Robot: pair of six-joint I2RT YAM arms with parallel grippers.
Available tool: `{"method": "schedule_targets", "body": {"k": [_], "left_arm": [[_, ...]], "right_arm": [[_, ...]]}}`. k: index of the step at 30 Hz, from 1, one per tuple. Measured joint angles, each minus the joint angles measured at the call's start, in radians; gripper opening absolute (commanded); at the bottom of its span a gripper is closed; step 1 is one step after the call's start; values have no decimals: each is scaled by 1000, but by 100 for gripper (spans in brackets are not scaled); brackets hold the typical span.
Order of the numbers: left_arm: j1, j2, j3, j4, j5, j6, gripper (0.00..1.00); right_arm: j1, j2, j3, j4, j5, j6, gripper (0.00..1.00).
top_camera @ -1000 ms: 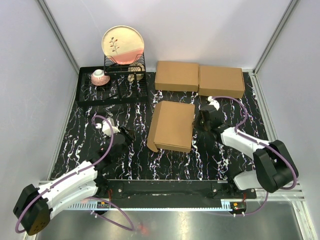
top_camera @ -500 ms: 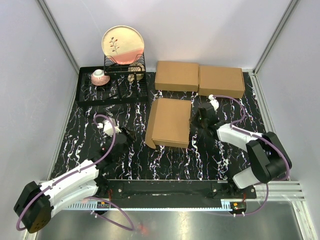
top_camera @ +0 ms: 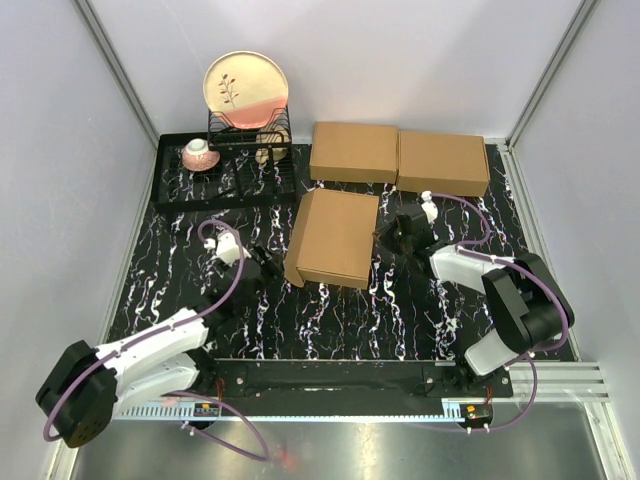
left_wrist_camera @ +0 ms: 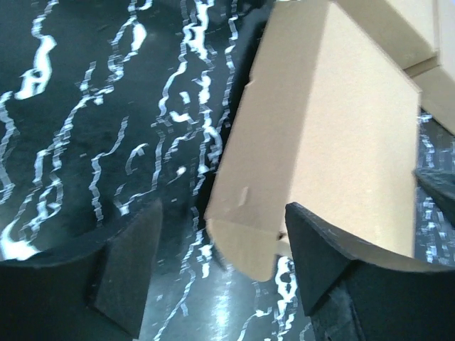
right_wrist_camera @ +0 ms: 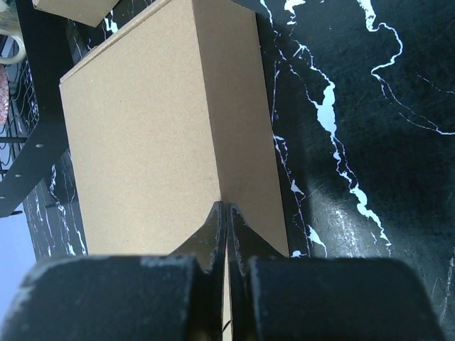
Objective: Fold the paper box
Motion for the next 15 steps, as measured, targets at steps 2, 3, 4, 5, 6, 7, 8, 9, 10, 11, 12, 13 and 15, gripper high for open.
{"method": "schedule_targets", "body": {"k": [2, 3, 4, 5, 6, 7, 8, 9, 10, 11, 12, 13, 15], "left_arm": [[8, 43, 20, 60, 24, 21, 77], [15, 71, 35, 92, 40, 30, 77], [30, 107, 54, 132, 65, 41, 78], [45, 145, 73, 163, 89, 52, 78], [60, 182, 94, 195, 111, 63, 78], [77, 229, 120, 228, 140, 76, 78], [89, 270, 144, 249, 165, 85, 78], [101, 328, 183, 274, 199, 101, 77], [109, 371, 211, 293, 223, 113, 77], [113, 422, 245, 314, 252, 125, 77], [116, 459, 267, 331, 273, 135, 77], [116, 494, 287, 344, 295, 145, 77], [117, 550, 310, 371, 327, 162, 77]], "right_arm": [[0, -5, 0, 0, 0, -10, 0], [0, -10, 3, 0, 0, -16, 0], [0, -14, 6, -2, 0, -24, 0], [0, -17, 8, -5, 0, -32, 0], [0, -18, 10, -8, 1, -40, 0], [0, -19, 13, -14, 0, -51, 0], [0, -19, 16, -18, 0, -62, 0], [0, -19, 18, -21, -2, -72, 0], [0, -19, 20, -22, -6, -82, 0], [0, -18, 22, -22, -10, -94, 0], [0, -16, 24, -22, -14, -105, 1], [0, -14, 29, -23, -19, -118, 2], [0, -12, 33, -23, -29, -149, 3]]}}
